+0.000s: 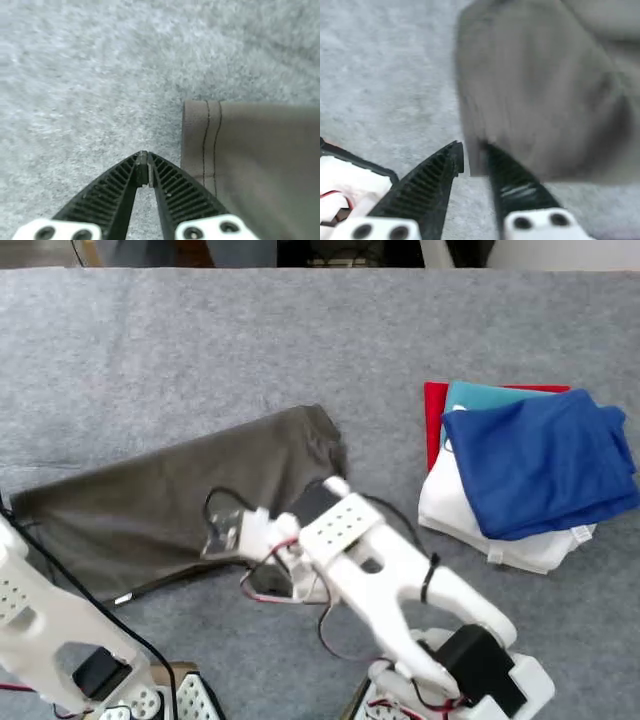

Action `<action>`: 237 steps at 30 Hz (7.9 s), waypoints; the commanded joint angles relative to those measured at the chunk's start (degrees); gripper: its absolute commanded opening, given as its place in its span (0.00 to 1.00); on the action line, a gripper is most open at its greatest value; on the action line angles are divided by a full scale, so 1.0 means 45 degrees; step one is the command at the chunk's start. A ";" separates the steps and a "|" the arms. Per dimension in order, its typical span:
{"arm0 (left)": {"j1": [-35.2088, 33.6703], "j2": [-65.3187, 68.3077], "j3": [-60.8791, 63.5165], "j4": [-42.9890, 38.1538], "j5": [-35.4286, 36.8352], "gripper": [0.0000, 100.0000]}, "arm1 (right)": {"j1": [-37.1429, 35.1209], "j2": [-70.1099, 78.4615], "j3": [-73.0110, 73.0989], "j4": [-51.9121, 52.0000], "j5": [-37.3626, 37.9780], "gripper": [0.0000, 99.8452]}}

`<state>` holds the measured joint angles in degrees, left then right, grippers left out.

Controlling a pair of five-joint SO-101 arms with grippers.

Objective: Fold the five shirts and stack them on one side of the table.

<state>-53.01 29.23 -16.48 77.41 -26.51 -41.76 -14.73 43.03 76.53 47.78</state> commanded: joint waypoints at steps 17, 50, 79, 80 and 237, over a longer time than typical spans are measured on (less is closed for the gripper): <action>-0.0537 -0.4259 0.3663 -0.1856 0.0176 0.03 | -0.1446 0.2589 0.1846 -0.3966 -0.0508 0.23; -0.1065 -0.4728 0.3546 -0.1778 -0.0098 0.03 | 0.1602 0.7023 -1.1184 0.2149 -0.0645 0.01; -0.0908 -0.6037 0.2803 0.0488 -0.0117 0.03 | 0.3048 1.0794 -2.0679 0.5509 -0.1719 0.02; -0.0908 -0.6134 0.2901 0.0488 -0.0117 0.03 | 0.2735 0.9954 -1.9409 0.5509 -0.1700 0.01; 0.6613 -0.8791 0.3917 0.5197 0.3653 0.03 | 0.7404 0.3702 -1.8198 0.4962 -0.1602 0.01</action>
<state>-34.11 -1.45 -3.74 100.26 -16.13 -12.57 6.11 -36.18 100.18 40.84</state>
